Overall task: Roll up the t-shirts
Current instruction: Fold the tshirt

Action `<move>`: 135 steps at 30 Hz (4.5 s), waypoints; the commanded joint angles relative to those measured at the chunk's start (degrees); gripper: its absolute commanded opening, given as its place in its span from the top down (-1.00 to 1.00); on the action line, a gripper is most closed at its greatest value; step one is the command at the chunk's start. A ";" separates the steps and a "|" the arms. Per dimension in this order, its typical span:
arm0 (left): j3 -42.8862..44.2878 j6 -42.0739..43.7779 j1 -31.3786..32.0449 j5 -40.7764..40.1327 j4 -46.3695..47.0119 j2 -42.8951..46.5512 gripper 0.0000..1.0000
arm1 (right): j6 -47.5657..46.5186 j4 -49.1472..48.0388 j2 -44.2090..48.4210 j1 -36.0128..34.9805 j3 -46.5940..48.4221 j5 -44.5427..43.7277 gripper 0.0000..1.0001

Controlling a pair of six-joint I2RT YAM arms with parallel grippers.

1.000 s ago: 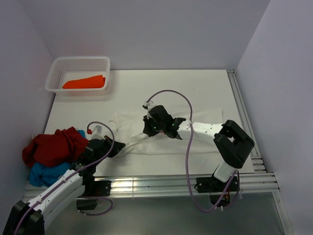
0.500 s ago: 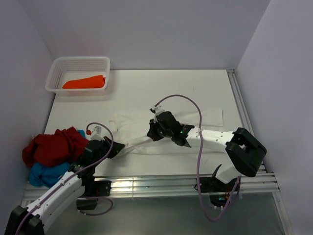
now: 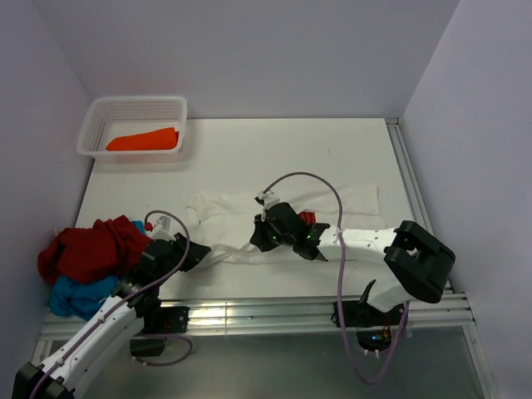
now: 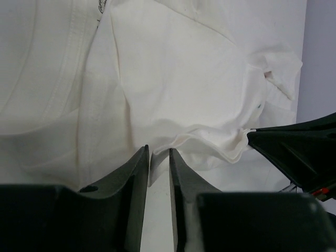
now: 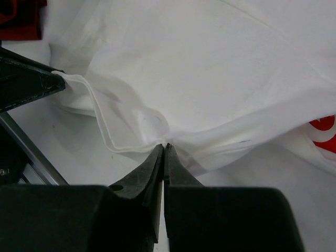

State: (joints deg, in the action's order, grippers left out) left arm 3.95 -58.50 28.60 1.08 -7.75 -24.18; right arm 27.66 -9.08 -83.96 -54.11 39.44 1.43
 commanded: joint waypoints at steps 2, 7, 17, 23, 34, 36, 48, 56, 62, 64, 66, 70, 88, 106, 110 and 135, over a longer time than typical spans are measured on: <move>3.79 2.16 0.05 -3.89 -2.62 1.33 0.40 | 1.08 -2.43 3.37 -1.26 -1.38 -1.34 0.78; 6.07 3.39 0.05 -5.39 -2.01 -1.12 0.37 | 0.73 -2.69 5.38 -1.88 -2.87 -2.75 0.23; 12.31 6.55 0.05 -10.13 -0.43 -6.74 0.29 | 0.73 1.33 10.41 -1.00 -0.88 -8.54 0.19; 20.12 10.24 -1.34 -14.09 1.59 -19.99 0.07 | 4.50 3.82 6.45 5.32 3.19 -7.35 0.24; 31.21 14.82 -12.16 -3.90 10.64 -44.17 0.01 | 8.02 0.92 -4.17 20.34 7.49 4.01 0.39; 32.18 14.91 -13.21 -3.02 11.79 -46.64 0.02 | 8.90 -0.84 -5.68 21.76 7.14 5.51 0.41; 33.58 15.08 -16.56 1.11 18.20 -59.39 0.09 | 10.66 -1.90 -11.93 25.54 6.80 10.26 0.45; 34.29 15.00 -18.40 1.55 20.14 -62.04 0.33 | 9.44 0.28 -5.87 25.45 2.83 9.12 0.47; 34.81 15.17 -19.37 1.64 21.02 -62.21 0.33 | 8.38 5.74 -3.84 26.85 7.93 6.74 0.26; 34.99 15.08 -19.72 1.99 21.28 -62.65 0.32 | 8.55 5.66 -3.93 27.82 9.16 7.27 0.24; 35.16 14.73 -19.90 2.43 22.07 -63.44 0.24 | 9.08 4.17 -5.15 29.32 9.69 8.41 0.23; 35.60 14.20 -20.25 4.89 24.36 -65.28 0.23 | 9.78 2.75 -9.45 30.64 11.71 11.74 0.28; 37.45 15.17 -22.36 5.86 23.13 -67.57 0.99 | 11.02 0.64 -6.93 30.46 4.15 12.73 0.40; 38.42 16.75 -23.94 10.52 24.45 -69.51 0.99 | 12.15 2.32 -14.83 37.23 11.20 14.65 0.42; 38.94 17.01 -23.94 9.91 23.83 -69.51 0.99 | 12.42 1.35 -12.98 37.32 7.85 15.09 0.42; 43.86 16.58 -23.94 9.29 24.54 -77.93 0.99 | 6.53 17.42 16.19 37.06 -0.86 1.57 0.10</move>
State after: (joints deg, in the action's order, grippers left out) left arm 44.84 -42.76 4.84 10.70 15.16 -100.40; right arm 36.51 2.96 -70.30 -17.10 38.81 7.27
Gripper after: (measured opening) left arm 0.015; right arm 0.434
